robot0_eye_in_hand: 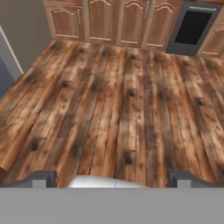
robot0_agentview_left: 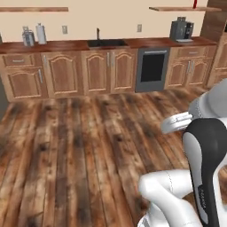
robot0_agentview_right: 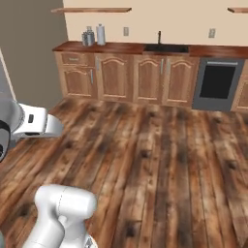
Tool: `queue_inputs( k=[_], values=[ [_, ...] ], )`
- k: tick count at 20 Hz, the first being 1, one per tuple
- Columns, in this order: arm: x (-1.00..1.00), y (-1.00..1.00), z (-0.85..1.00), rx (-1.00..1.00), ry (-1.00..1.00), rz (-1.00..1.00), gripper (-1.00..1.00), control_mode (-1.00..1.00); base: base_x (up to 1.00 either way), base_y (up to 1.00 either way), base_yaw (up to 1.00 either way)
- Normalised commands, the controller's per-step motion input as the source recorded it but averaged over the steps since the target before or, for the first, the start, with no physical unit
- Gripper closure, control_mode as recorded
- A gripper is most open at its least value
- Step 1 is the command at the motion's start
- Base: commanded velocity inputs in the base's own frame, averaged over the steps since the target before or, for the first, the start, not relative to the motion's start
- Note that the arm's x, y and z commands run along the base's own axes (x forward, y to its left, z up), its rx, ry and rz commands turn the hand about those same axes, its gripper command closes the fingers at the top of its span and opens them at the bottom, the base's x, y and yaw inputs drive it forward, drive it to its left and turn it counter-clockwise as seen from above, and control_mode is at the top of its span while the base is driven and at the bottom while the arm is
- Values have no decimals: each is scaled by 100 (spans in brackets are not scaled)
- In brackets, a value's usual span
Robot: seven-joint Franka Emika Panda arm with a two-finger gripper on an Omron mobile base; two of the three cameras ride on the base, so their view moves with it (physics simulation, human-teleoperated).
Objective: Take 2 condiments from the cabinet and move them on the counter near the stove.Make sure the condiments are lined up with each other, next to each other.
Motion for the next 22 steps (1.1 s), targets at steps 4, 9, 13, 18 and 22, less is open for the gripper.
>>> queue_inputs(
  k=[4,9,13,18,22],
  values=[
    [0,0,0,0,0,0,-100,100,100,-50,-10],
    [0,0,0,0,0,0,-100,100,72,-34,-46],
    [0,0,0,0,0,0,-100,100,-7,-26,-84],
    [0,0,0,0,0,0,-100,100,6,-24,-75],
    [0,0,0,0,0,0,-100,100,97,-16,-35]
  ],
)
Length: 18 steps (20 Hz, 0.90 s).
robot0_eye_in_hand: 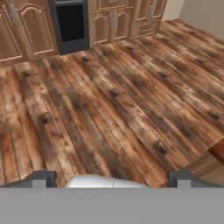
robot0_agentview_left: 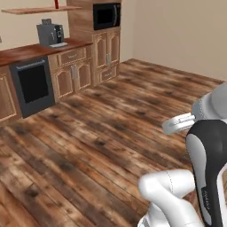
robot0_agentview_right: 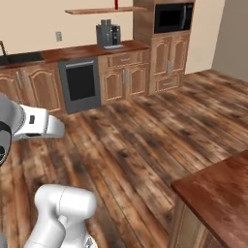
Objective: Take 2 condiments from the cabinet and move them on the counter near the stove.Make sure the condiments are lined up with each other, next to each other.
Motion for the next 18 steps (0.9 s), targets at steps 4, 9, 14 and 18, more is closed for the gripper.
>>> queue_inputs(
  k=[4,9,14,18],
  values=[
    [0,0,0,0,0,0,-100,100,100,-2,-26],
    [0,0,0,0,0,0,-100,100,100,0,-14],
    [0,0,0,0,0,0,-100,100,100,0,-17],
    [0,0,0,0,0,0,-100,100,48,3,-55]
  ],
)
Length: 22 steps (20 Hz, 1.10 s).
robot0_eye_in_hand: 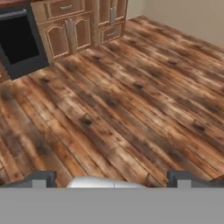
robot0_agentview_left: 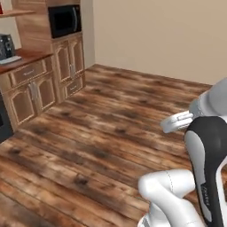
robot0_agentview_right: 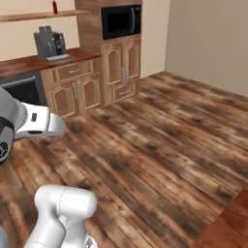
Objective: Take 2 condiments from the cabinet and move them on the counter near the stove.Make sure the condiments are lined up with each other, next to each other.
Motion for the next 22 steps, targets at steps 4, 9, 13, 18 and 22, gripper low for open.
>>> queue_inputs(
  k=[4,9,13,18,22],
  values=[
    [0,0,0,0,0,0,-100,100,0,6,-80],
    [0,0,0,0,0,0,-100,100,0,3,-90],
    [0,0,0,0,0,0,-100,100,17,12,-83],
    [0,0,0,0,0,0,-100,100,100,47,-16],
    [0,0,0,0,0,0,-100,100,100,80,22]
  ],
)
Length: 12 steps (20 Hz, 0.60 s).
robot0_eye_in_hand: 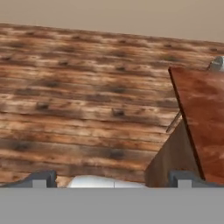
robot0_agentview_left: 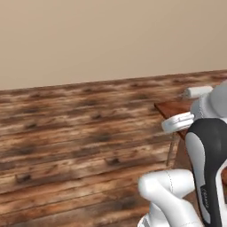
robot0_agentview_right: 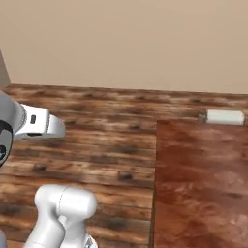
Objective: Take 2 condiments from the cabinet and move them on the counter near the stove.Make sure the condiments are lined up with each other, next to each other.
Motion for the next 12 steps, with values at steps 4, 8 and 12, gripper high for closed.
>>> queue_inputs(
  k=[4,8,12],
  values=[
    [0,0,0,0,0,0,-100,100,96,81,40],
    [0,0,0,0,0,0,-100,100,47,64,60],
    [0,0,0,0,0,0,-100,100,9,54,79]
  ],
)
